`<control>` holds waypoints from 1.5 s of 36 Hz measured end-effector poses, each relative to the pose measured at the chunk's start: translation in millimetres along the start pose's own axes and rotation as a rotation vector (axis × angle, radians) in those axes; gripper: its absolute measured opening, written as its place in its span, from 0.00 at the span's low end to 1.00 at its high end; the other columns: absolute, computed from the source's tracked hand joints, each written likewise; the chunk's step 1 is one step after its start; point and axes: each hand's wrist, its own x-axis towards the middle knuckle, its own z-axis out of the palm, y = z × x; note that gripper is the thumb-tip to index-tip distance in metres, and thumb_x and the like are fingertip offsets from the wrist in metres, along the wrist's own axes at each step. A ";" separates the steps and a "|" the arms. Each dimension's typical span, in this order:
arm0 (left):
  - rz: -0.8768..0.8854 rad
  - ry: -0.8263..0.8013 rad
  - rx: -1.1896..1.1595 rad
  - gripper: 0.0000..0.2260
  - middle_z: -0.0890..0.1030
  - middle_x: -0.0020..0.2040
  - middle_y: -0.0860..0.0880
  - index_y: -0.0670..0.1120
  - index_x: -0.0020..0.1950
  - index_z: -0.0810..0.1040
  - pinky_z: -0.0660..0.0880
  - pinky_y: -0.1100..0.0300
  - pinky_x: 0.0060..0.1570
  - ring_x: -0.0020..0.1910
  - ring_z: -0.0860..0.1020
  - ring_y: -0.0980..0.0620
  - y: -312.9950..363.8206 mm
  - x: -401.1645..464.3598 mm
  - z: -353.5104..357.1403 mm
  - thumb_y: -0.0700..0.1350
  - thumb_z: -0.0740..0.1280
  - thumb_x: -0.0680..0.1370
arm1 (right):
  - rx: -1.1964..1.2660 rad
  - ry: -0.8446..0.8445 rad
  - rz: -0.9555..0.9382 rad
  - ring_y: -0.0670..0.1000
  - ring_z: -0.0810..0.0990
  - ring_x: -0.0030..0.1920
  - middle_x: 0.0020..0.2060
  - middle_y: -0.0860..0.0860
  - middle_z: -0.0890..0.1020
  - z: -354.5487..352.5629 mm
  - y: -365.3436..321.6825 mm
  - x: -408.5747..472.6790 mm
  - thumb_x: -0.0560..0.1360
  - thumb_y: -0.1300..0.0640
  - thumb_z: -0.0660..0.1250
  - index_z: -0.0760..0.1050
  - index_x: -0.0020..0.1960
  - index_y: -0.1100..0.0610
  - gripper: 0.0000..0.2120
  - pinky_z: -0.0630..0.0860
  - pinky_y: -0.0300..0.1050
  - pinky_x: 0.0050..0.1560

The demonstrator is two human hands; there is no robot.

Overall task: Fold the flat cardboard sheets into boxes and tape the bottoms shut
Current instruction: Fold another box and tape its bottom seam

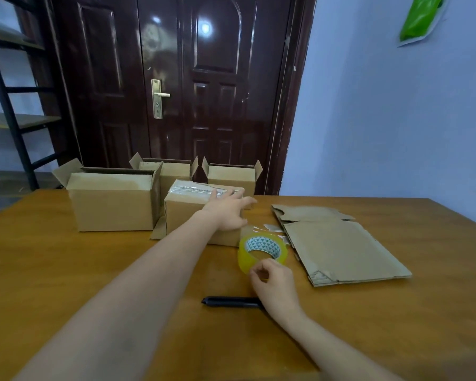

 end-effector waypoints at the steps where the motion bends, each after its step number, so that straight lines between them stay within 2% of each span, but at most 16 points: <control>1: 0.001 -0.005 -0.033 0.27 0.51 0.79 0.46 0.58 0.76 0.57 0.42 0.36 0.71 0.77 0.48 0.45 0.3 -0.7 -1.4 0.52 0.61 0.77 | 0.008 -0.005 0.000 0.46 0.77 0.42 0.39 0.49 0.80 -0.8 -0.4 -1.2 0.75 0.62 0.66 0.77 0.40 0.53 0.07 0.73 0.32 0.43; 6: 0.026 0.040 -0.188 0.28 0.52 0.79 0.47 0.57 0.76 0.57 0.41 0.40 0.73 0.78 0.47 0.48 -1.4 -3.8 -6.7 0.51 0.61 0.77 | 0.031 -0.049 -0.028 0.49 0.80 0.40 0.41 0.48 0.79 -1.3 -4.4 -7.2 0.77 0.61 0.63 0.74 0.42 0.51 0.08 0.78 0.45 0.43; 8: 0.028 0.082 -0.234 0.27 0.54 0.78 0.48 0.55 0.76 0.59 0.41 0.41 0.74 0.77 0.48 0.48 -3.9 -5.3 -8.3 0.50 0.62 0.77 | 0.007 -0.038 -0.065 0.48 0.80 0.39 0.40 0.47 0.79 -1.9 -6.3 -6.1 0.77 0.62 0.63 0.74 0.41 0.50 0.10 0.78 0.44 0.41; 12: 0.018 0.185 -0.302 0.26 0.61 0.76 0.47 0.50 0.75 0.62 0.47 0.43 0.74 0.76 0.54 0.48 -10.5 -11.2 -13.8 0.47 0.62 0.77 | -0.001 0.095 -0.079 0.43 0.75 0.38 0.36 0.48 0.78 -10.9 -12.0 9.4 0.77 0.62 0.63 0.76 0.39 0.54 0.09 0.70 0.34 0.37; 16: -0.020 0.280 -0.344 0.23 0.68 0.72 0.47 0.48 0.73 0.65 0.60 0.46 0.71 0.72 0.63 0.47 -21.2 -21.3 -21.3 0.47 0.62 0.77 | -0.052 0.163 -0.014 0.44 0.74 0.39 0.38 0.48 0.78 -22.1 -11.3 36.7 0.78 0.59 0.61 0.76 0.42 0.56 0.08 0.70 0.38 0.37; 19: -0.080 0.338 -0.313 0.22 0.69 0.71 0.46 0.46 0.73 0.65 0.63 0.50 0.69 0.71 0.64 0.48 -28.7 -28.7 -25.4 0.47 0.61 0.79 | -0.167 0.016 0.031 0.45 0.75 0.41 0.40 0.47 0.78 -26.6 -8.2 55.0 0.78 0.56 0.61 0.77 0.45 0.55 0.08 0.70 0.37 0.35; 22: -0.127 0.377 -0.271 0.20 0.69 0.70 0.46 0.45 0.71 0.67 0.63 0.52 0.69 0.70 0.65 0.48 -37.9 -33.0 -26.4 0.46 0.60 0.79 | -0.229 -0.251 0.019 0.46 0.74 0.33 0.35 0.49 0.78 -23.6 -5.4 58.3 0.79 0.55 0.60 0.77 0.42 0.54 0.10 0.69 0.41 0.33; 26: -0.163 0.346 -0.093 0.19 0.72 0.68 0.48 0.46 0.69 0.70 0.60 0.52 0.69 0.69 0.67 0.49 -52.0 -38.8 -24.5 0.49 0.59 0.79 | -0.366 -0.319 -0.059 0.41 0.69 0.29 0.33 0.45 0.76 -19.5 -2.6 48.1 0.79 0.54 0.58 0.76 0.41 0.54 0.11 0.62 0.33 0.28; 29: -0.204 0.301 -0.060 0.16 0.76 0.62 0.48 0.47 0.64 0.73 0.66 0.52 0.65 0.62 0.71 0.49 -59.3 -45.2 -20.9 0.50 0.58 0.80 | -0.381 -0.278 -0.063 0.43 0.65 0.25 0.26 0.45 0.69 -21.0 -4.1 45.1 0.79 0.55 0.58 0.69 0.32 0.51 0.16 0.59 0.34 0.26; 32: -0.220 0.250 -0.131 0.16 0.77 0.63 0.48 0.48 0.66 0.73 0.70 0.52 0.62 0.60 0.73 0.49 -64.0 -48.1 -18.0 0.51 0.58 0.79 | -0.394 -0.262 -0.049 0.45 0.61 0.23 0.22 0.47 0.64 -20.5 -4.7 46.9 0.78 0.54 0.58 0.62 0.26 0.52 0.21 0.56 0.37 0.25; 37: -0.196 0.241 -0.135 0.19 0.74 0.66 0.49 0.47 0.69 0.71 0.68 0.53 0.65 0.64 0.72 0.49 -64.3 -48.5 -19.4 0.52 0.59 0.80 | -0.349 -0.187 -0.018 0.48 0.65 0.23 0.23 0.50 0.70 -20.2 -7.9 57.4 0.78 0.53 0.57 0.67 0.26 0.56 0.22 0.63 0.41 0.27; 43: -0.282 0.369 -0.102 0.20 0.71 0.69 0.47 0.45 0.70 0.69 0.65 0.53 0.67 0.68 0.68 0.48 -63.9 -51.1 -26.4 0.50 0.57 0.81 | -0.154 -0.020 0.007 0.56 0.80 0.34 0.32 0.57 0.81 -20.8 -27.2 86.8 0.80 0.52 0.55 0.74 0.32 0.59 0.21 0.77 0.49 0.36; 47: -0.427 0.396 -0.171 0.21 0.70 0.69 0.45 0.43 0.72 0.65 0.69 0.52 0.64 0.68 0.67 0.47 -67.4 -52.8 -25.5 0.50 0.57 0.81 | -0.067 0.042 0.036 0.54 0.77 0.36 0.33 0.53 0.79 -18.0 -37.3 115.1 0.80 0.52 0.55 0.71 0.35 0.55 0.17 0.71 0.47 0.35; 50: -0.513 0.374 -0.248 0.21 0.69 0.69 0.43 0.42 0.72 0.64 0.71 0.51 0.60 0.66 0.68 0.45 -68.4 -52.4 -23.5 0.50 0.57 0.81 | 0.124 0.031 0.159 0.50 0.75 0.42 0.41 0.50 0.78 -15.1 -45.3 133.4 0.81 0.49 0.55 0.75 0.50 0.56 0.14 0.68 0.44 0.38; 52: -0.554 0.370 -0.345 0.21 0.71 0.66 0.42 0.41 0.71 0.64 0.72 0.50 0.58 0.64 0.70 0.44 -68.9 -51.4 -21.8 0.50 0.57 0.81 | 0.239 -0.016 0.268 0.52 0.75 0.51 0.53 0.52 0.77 -12.2 -50.4 143.1 0.81 0.45 0.54 0.72 0.63 0.58 0.20 0.69 0.45 0.46; 54: -0.590 0.397 -0.482 0.21 0.73 0.64 0.41 0.41 0.71 0.64 0.73 0.51 0.57 0.61 0.72 0.43 -68.1 -50.2 -20.8 0.49 0.57 0.81 | 0.284 -0.078 0.359 0.54 0.74 0.55 0.57 0.55 0.76 -6.4 -53.6 150.9 0.80 0.42 0.51 0.69 0.67 0.60 0.26 0.70 0.47 0.53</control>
